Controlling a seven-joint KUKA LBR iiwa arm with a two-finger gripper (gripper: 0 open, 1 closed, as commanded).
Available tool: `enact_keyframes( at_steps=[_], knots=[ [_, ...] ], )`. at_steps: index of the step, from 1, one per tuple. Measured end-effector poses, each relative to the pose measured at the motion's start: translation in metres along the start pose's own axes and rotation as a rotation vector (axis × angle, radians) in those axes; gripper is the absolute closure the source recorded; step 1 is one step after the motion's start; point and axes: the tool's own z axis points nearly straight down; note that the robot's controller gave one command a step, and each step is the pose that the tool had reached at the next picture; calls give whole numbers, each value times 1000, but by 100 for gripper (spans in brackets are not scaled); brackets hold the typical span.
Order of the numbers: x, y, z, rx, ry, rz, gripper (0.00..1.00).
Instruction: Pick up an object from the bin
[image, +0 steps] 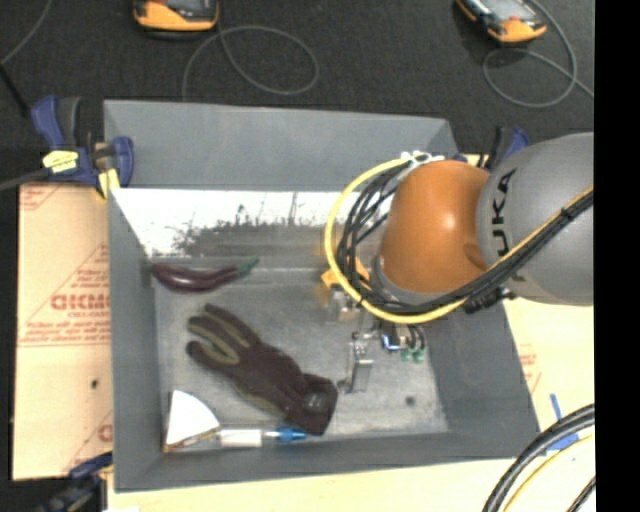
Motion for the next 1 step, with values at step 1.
enact_keyframes(
  at_steps=[1],
  knots=[
    [17, 39, 21, 1, -1, 2, 0]
  ],
)
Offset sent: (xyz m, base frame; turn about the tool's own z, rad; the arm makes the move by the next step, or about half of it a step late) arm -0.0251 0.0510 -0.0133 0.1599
